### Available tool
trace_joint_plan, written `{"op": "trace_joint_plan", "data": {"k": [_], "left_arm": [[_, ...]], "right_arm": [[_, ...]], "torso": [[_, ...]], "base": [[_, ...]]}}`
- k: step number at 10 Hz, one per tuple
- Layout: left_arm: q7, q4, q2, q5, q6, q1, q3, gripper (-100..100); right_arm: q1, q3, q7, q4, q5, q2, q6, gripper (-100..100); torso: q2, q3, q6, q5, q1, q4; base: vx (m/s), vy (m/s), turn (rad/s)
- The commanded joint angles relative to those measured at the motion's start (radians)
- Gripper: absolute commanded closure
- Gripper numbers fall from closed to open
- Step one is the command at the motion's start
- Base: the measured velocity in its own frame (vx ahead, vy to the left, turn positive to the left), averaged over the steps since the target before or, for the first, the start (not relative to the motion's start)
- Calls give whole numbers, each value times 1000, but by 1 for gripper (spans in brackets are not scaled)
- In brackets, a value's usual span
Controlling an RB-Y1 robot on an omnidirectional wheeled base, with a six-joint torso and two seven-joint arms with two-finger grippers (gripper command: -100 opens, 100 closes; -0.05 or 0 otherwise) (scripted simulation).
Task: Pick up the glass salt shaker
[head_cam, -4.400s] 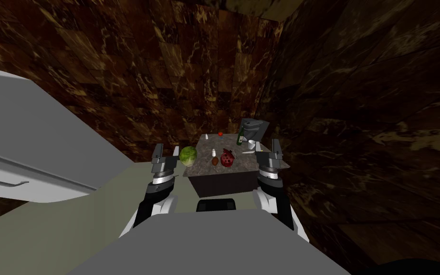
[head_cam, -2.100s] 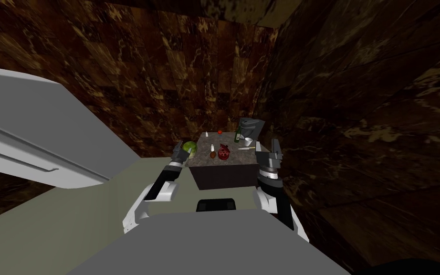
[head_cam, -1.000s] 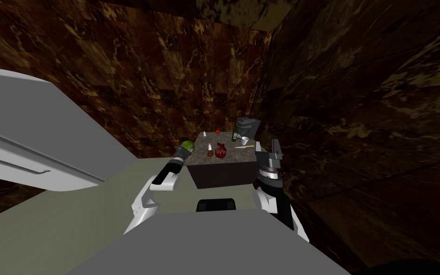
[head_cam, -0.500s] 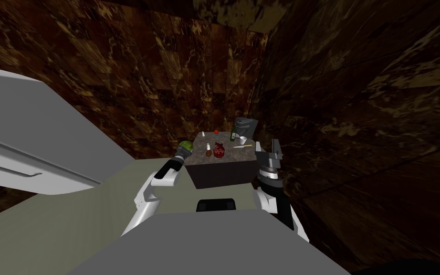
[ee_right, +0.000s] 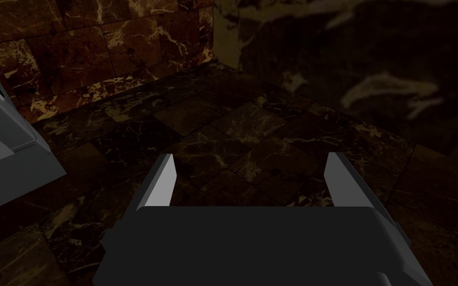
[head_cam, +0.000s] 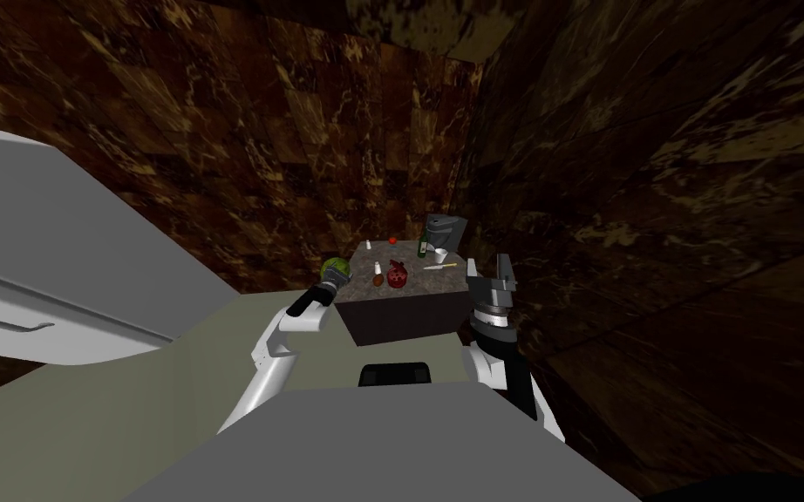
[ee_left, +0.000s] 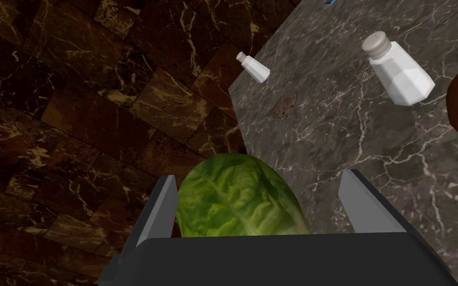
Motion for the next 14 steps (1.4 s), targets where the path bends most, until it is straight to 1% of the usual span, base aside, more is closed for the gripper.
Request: {"op": "trace_joint_plan", "data": {"k": [1, 2, 3, 4, 5, 6, 7, 8, 9, 10, 11, 12, 13, 14], "left_arm": [[25, 10, 4, 8, 50, -15, 8, -100], [64, 31, 7, 21, 80, -46, 24, -100], [64, 31, 7, 21, 111, -46, 24, -100], [102, 53, 10, 34, 140, -77, 39, -100], [102, 53, 10, 34, 168, -77, 39, -100], [102, 53, 10, 34, 176, -77, 39, -100], [138, 76, 14, 48, 213, -107, 56, -100], [138, 76, 14, 48, 233, -107, 56, -100], [172, 99, 17, 63, 269, -136, 72, -100], [172, 99, 17, 63, 287, -136, 72, -100], [203, 122, 20, 77, 318, -164, 89, -100], [203, 122, 20, 77, 339, -164, 89, -100], [232, 145, 22, 92, 371, -191, 106, -100], [232, 145, 22, 92, 387, -191, 106, -100]], "right_arm": [[0, 0, 0, 0, 0, 0, 0, 0], [0, 0, 0, 0, 0, 0, 0, 0], [0, 0, 0, 0, 0, 0, 0, 0], [0, 0, 0, 0, 0, 0, 0, 0], [0, 0, 0, 0, 0, 0, 0, 0], [0, 0, 0, 0, 0, 0, 0, 0], [0, 0, 0, 0, 0, 0, 0, 0], [0, 0, 0, 0, 0, 0, 0, 0], [0, 0, 0, 0, 0, 0, 0, 0], [0, 0, 0, 0, 0, 0, 0, 0], [0, 0, 0, 0, 0, 0, 0, 0], [0, 0, 0, 0, 0, 0, 0, 0], [0, 0, 0, 0, 0, 0, 0, 0], [0, 0, 0, 0, 0, 0, 0, 0]], "torso": [[0, 0, 0, 0, 0, 0], [0, 0, 0, 0, 0, 0], [0, 0, 0, 0, 0, 0], [0, 0, 0, 0, 1, 0], [-1, 0, 0, 0, 0, 0], [-1, 0, -1, 0, 0, 0], [0, 0, -1, 0, 1, 0], [0, 0, 0, 0, 1, 0], [-1, 0, -1, 0, 1, 0], [-1, 0, 0, 0, 1, 0], [-1, 0, -1, 0, 1, 0], [-2, -1, 0, 0, 0, 0], [-1, -1, -1, 0, 1, 0], [-2, -1, 0, 0, 0, 0]], "base": [[1, -26, -45], [0, -29, -87], [5, -20, -31], [16, -25, -73], [12, -22, -40], [3, -11, 3], [10, -18, -83], [12, -16, -53], [13, -21, -97], [15, -19, -50], [31, -26, -78], [26, -19, -55], [28, -25, -103], [22, -16, -53]]}}
